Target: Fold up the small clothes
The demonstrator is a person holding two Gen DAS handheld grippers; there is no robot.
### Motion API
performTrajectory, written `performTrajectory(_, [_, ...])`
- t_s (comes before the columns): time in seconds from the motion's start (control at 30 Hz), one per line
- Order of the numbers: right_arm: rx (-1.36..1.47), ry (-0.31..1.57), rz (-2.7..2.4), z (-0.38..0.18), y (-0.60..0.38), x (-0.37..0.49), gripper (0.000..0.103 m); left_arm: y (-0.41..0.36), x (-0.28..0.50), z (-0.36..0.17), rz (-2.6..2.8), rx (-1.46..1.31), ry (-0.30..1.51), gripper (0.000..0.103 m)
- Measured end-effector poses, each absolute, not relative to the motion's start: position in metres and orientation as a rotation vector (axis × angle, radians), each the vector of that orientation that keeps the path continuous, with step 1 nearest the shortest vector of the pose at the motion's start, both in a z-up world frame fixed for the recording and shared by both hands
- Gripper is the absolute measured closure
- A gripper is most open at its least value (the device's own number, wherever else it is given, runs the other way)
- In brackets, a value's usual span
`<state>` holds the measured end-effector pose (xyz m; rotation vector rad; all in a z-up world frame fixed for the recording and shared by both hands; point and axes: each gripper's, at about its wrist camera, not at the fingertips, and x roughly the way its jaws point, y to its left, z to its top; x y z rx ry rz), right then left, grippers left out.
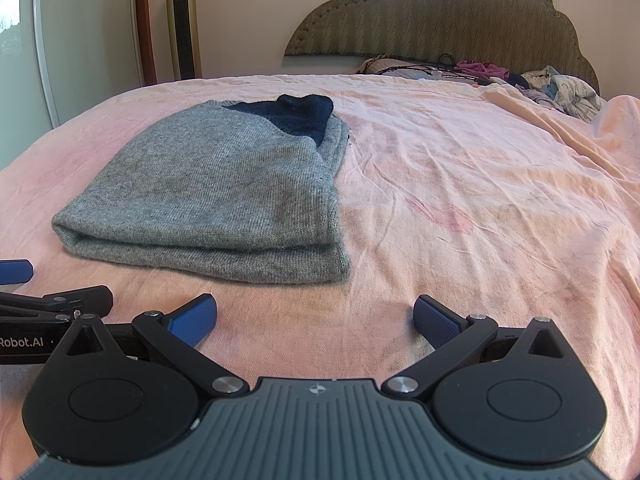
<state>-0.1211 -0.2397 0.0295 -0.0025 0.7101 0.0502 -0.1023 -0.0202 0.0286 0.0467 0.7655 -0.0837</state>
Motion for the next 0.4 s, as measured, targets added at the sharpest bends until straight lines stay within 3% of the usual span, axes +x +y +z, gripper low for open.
performTrajectory(0.4, [-0.002, 0.71, 0.05, 0.0296, -0.2396, -0.1211, 0.0, -0.0141, -0.1084, 0.0284, -0.055, 0.035, 0.744, 0.0])
